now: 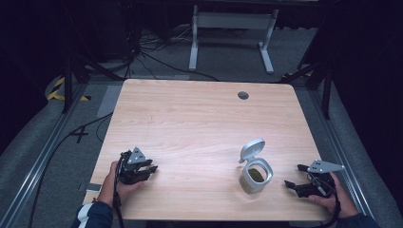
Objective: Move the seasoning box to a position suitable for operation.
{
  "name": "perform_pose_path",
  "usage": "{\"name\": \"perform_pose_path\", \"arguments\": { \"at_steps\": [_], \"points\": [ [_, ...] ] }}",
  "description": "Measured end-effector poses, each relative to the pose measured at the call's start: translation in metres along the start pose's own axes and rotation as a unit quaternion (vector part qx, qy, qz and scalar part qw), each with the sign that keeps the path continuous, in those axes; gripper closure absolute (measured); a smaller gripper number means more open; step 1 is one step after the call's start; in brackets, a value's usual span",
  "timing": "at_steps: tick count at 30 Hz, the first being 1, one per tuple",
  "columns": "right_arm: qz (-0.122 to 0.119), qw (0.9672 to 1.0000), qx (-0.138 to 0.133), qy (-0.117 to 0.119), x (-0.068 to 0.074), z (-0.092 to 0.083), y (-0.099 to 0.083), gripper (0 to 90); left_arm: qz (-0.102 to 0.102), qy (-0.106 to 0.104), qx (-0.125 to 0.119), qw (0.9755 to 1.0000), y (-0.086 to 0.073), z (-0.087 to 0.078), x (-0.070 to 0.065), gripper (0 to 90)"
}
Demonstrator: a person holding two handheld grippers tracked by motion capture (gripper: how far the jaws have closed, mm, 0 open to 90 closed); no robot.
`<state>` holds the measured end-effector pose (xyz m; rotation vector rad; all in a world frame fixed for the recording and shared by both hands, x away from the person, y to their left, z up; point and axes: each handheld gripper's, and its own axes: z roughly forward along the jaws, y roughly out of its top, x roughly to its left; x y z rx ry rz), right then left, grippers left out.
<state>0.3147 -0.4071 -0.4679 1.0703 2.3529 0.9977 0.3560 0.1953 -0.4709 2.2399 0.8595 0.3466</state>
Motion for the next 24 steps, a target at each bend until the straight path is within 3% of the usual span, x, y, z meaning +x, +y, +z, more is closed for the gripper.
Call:
{"name": "perform_pose_path", "arguments": {
  "at_steps": [5,10,17,24],
  "points": [
    [0.000,1.0000,0.000,0.000,0.000,0.000,0.000,11.7,0.033,0.004,0.008,0.9994,0.006,-0.002,-0.003,89.6],
    [0.000,1.0000,0.000,0.000,0.000,0.000,0.000,11.7,0.031,0.011,-0.004,0.9995,0.010,-0.005,-0.002,90.0],
    [0.002,1.0000,0.000,0.000,0.000,0.000,0.000,11.7,0.033,-0.011,-0.027,0.9990,0.027,-0.003,-0.006,90.0],
    [0.002,1.0000,0.000,-0.001,0.000,0.000,0.000,11.7,0.077,-0.023,-0.049,0.9955,0.058,0.000,-0.024,90.0]
  ]
}}
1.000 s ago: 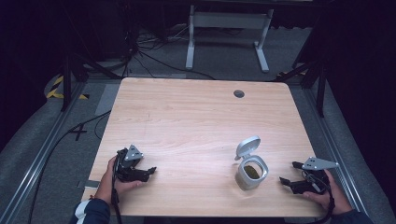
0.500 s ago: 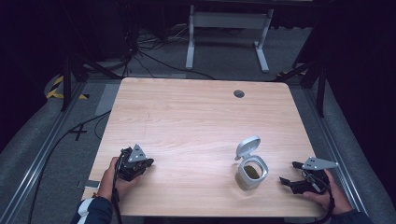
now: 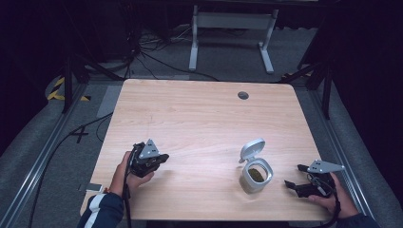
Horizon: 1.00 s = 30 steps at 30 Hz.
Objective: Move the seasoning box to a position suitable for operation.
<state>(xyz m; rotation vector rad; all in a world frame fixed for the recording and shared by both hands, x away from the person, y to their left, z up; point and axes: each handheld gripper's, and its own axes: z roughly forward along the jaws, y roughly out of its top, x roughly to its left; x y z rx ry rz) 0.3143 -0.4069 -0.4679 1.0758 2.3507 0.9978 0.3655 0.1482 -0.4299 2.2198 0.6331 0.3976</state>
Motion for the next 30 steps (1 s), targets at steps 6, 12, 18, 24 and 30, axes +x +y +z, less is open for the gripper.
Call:
{"name": "perform_pose_path", "arguments": {
  "at_steps": [6,12,18,24,30],
  "points": [
    [0.001,1.0000,0.000,0.000,0.000,0.000,0.000,11.8,0.018,-0.012,-0.010,0.9997,0.023,0.010,-0.011,90.0],
    [0.001,1.0000,0.000,0.000,0.000,0.000,0.000,11.8,0.033,-0.027,-0.025,0.9988,0.046,0.020,-0.018,90.0],
    [0.001,1.0000,0.000,-0.001,0.000,0.000,0.000,11.8,0.055,-0.045,-0.038,0.9967,0.072,0.030,-0.026,90.0],
    [0.001,1.0000,0.000,0.000,0.000,0.000,0.000,11.8,0.077,-0.061,-0.047,0.9940,0.096,0.041,-0.039,90.0],
    [0.002,1.0000,0.000,0.000,0.000,0.000,0.000,12.0,0.100,-0.071,-0.056,0.9909,0.118,0.050,-0.054,90.0]
  ]
}}
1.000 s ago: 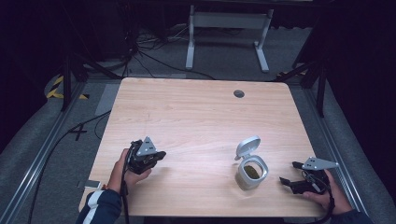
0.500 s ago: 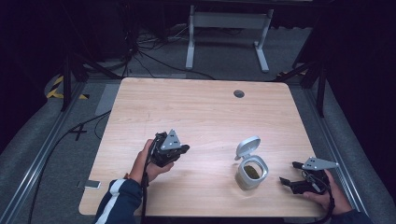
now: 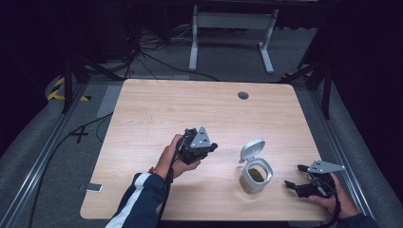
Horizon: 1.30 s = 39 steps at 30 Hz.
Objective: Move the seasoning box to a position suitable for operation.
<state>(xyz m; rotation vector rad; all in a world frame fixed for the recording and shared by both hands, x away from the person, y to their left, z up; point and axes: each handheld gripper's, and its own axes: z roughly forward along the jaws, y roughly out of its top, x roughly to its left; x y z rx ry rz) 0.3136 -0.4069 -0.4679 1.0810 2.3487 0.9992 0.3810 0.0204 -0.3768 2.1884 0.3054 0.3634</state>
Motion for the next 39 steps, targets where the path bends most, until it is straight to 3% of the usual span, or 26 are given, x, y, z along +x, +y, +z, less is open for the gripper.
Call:
{"name": "perform_pose_path", "arguments": {
  "at_steps": [11,14,30,32,35,39],
  "points": [
    [0.000,1.0000,0.000,0.000,0.000,0.000,0.000,12.0,0.025,-0.027,-0.024,0.9991,0.038,0.018,-0.014,90.0],
    [0.000,1.0000,0.000,0.000,0.000,0.000,0.000,12.0,0.032,-0.029,-0.027,0.9987,0.041,0.018,-0.016,90.0],
    [-0.001,1.0000,0.000,0.000,0.000,0.000,0.000,12.0,0.033,-0.036,-0.039,0.9981,0.047,0.016,-0.026,89.9],
    [-0.001,1.0000,0.000,0.000,0.000,0.000,0.000,12.0,0.042,-0.035,-0.039,0.9977,0.048,0.015,-0.026,89.8],
    [-0.001,1.0000,0.000,0.000,0.000,0.000,0.000,12.0,0.036,-0.036,-0.044,0.9977,0.048,0.015,-0.031,89.8],
    [-0.001,1.0000,0.000,0.000,0.000,0.000,0.000,12.0,0.044,-0.043,-0.048,0.9970,0.050,0.016,-0.037,89.7]
  ]
}}
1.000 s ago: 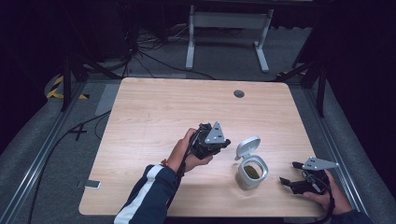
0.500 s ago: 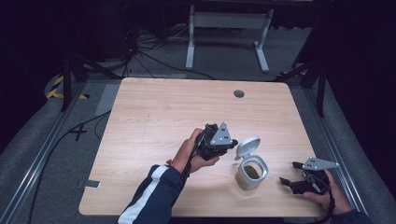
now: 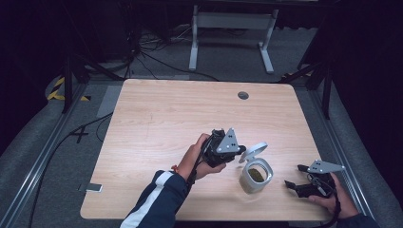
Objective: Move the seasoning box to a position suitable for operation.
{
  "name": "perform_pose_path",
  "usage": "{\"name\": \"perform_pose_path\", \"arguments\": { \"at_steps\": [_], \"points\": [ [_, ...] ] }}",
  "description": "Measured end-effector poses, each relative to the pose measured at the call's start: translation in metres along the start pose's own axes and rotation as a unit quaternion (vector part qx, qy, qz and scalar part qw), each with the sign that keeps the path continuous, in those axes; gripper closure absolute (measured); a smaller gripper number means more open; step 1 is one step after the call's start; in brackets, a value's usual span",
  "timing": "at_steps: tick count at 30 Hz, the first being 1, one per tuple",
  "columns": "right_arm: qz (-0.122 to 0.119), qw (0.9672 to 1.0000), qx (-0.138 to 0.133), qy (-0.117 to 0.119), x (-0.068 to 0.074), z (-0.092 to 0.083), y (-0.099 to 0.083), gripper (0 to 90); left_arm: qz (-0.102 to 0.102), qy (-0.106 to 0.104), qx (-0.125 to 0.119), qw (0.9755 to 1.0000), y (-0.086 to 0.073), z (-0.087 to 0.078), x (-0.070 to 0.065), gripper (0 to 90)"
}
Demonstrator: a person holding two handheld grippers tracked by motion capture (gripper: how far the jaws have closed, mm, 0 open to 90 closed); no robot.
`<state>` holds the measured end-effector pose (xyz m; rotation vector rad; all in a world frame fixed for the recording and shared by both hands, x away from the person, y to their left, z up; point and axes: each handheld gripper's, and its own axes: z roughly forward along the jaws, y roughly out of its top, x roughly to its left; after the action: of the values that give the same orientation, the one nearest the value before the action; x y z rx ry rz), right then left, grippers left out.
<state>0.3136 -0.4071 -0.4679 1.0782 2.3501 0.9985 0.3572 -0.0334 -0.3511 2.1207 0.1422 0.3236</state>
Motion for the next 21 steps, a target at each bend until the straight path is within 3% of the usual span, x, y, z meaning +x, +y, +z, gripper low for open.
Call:
{"name": "perform_pose_path", "arguments": {
  "at_steps": [13,15,21],
  "points": [
    [0.000,1.0000,0.000,0.000,0.0001,0.0000,0.0000,12.0,0.022,-0.009,0.004,0.9997,0.0034,0.0021,-0.0068,88.3],
    [0.000,1.0000,0.000,0.000,0.0000,0.0000,0.0000,11.9,0.012,-0.010,0.004,0.9999,0.0025,0.0024,-0.0075,88.0],
    [0.000,1.0000,0.000,0.000,0.0000,0.0000,0.0000,12.0,0.012,-0.011,0.003,0.9999,0.0010,0.0020,-0.0064,88.0]
  ]
}}
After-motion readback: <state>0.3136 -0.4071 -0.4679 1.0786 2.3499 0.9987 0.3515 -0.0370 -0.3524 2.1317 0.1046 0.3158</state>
